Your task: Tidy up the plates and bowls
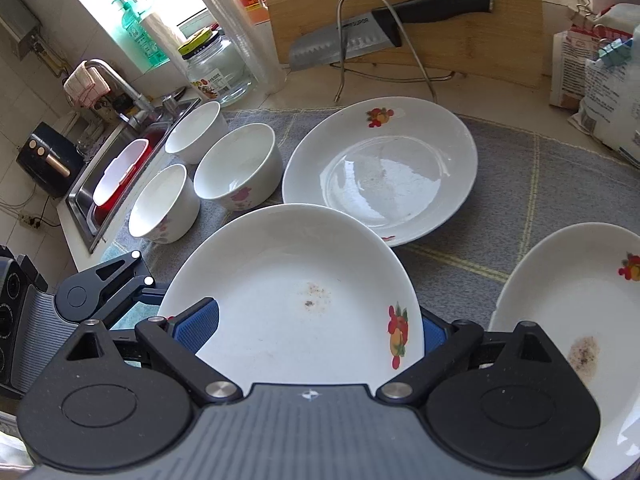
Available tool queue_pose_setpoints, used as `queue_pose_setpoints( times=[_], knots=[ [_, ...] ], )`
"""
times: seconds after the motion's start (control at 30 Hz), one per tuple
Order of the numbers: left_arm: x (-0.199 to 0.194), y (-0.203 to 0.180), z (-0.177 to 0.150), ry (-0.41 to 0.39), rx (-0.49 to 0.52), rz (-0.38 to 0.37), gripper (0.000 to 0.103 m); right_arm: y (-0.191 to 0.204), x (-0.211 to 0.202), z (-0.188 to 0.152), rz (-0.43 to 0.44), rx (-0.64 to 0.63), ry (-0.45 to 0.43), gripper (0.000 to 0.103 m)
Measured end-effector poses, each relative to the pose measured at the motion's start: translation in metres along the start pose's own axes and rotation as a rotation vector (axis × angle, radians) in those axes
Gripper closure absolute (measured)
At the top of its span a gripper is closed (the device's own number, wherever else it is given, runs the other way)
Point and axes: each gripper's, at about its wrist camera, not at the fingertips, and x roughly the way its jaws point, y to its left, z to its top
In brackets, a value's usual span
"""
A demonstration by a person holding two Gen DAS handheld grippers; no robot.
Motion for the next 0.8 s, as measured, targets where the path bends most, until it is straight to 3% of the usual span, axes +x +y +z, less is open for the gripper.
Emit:
queue_pose_setpoints(
  times=[0.8],
  knots=[
    [0.080, -0.033, 0.072, 0.001, 0.092, -0.096, 0.001, -0.102, -0.056, -0.017, -0.089, 0.115, -0.078, 0.003]
  ],
)
